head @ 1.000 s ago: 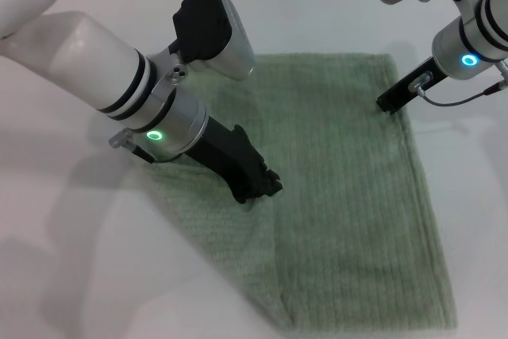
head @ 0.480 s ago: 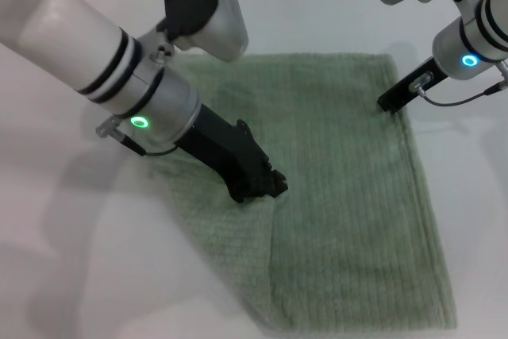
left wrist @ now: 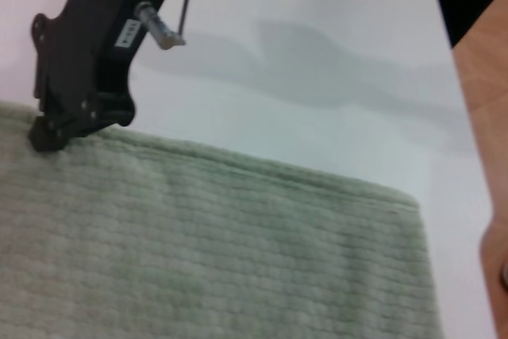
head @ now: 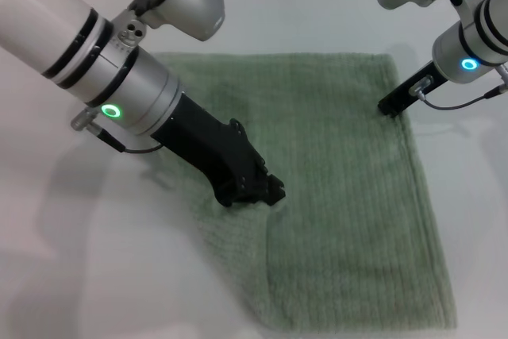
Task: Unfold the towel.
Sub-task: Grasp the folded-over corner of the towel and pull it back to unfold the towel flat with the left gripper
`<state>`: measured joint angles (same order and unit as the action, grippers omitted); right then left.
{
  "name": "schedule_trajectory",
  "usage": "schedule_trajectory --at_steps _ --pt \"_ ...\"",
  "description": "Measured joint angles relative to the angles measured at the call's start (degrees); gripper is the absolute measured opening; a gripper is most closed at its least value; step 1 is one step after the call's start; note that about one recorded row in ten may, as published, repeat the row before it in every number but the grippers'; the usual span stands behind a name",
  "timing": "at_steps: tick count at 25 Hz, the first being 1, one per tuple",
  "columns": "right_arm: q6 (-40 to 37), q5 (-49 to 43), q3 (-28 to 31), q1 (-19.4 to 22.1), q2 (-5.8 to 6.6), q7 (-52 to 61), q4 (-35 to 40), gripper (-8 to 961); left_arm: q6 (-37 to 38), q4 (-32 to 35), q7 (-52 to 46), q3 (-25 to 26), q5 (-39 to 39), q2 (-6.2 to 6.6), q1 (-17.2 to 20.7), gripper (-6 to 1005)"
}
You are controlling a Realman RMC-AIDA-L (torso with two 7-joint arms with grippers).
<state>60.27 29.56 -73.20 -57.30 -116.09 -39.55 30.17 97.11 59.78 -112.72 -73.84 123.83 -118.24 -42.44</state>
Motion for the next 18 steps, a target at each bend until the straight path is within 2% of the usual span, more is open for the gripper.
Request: schedule_trajectory --at_steps 4,18 --pt "0.0 -0.03 -0.1 0.0 -0.16 0.0 -0.21 1 3.53 1.5 -0.19 1.9 0.11 0.08 0.22 48" --pt "-0.07 -0.46 -0.11 -0.17 -0.37 -0.05 -0.56 2 7.39 2.14 -0.51 6.18 3.73 0.55 1.99 58"
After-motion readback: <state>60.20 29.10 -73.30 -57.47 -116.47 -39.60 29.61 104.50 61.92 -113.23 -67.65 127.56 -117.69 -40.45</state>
